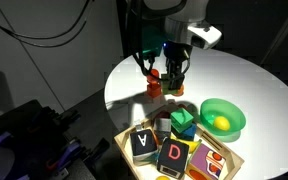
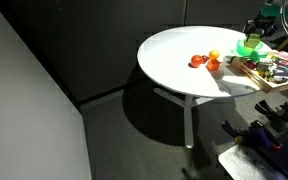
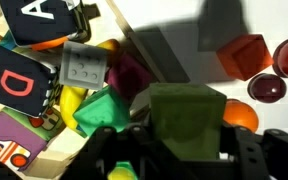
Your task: Move the yellow cube to the tray
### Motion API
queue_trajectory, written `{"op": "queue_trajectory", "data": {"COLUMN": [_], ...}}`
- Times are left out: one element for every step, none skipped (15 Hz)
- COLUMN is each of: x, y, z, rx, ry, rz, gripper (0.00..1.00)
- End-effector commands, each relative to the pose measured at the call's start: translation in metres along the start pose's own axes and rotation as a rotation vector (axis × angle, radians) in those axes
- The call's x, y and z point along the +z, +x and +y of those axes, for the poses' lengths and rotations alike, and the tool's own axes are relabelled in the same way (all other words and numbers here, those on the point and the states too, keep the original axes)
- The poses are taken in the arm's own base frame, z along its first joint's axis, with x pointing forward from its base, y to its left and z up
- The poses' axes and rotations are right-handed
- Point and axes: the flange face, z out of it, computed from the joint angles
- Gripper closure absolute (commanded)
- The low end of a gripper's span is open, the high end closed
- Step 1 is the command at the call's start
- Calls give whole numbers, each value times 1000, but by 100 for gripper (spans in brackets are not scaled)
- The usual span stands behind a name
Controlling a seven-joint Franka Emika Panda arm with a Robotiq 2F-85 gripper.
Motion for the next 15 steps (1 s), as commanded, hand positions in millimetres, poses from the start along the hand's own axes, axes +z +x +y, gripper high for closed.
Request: {"op": "queue_trajectory", "data": {"x": [-12, -12, -12, -11, -11, -11, -12, -11, -12, -12, -12, -11, -10, -8, -6], "y": [8, 11, 14, 17, 20, 23, 25, 27, 28, 29, 31, 32, 34, 36, 38], "z": [32, 40, 48, 55, 62, 69, 76, 83, 90, 95, 103, 109, 115, 121, 127], "rx": [62, 81, 98, 114, 132, 148, 162, 175, 190, 204, 219, 231, 240, 251, 259], "ry": [49, 55, 59, 62, 65, 71, 77, 84, 90, 97, 102, 107, 112, 117, 119], "rz": [15, 17, 16, 17, 16, 15, 13, 13, 12, 13, 11, 11, 9, 7, 5], "gripper": [75, 75, 75, 75, 75, 75, 75, 75, 75, 75, 75, 75, 75, 75, 75]}}
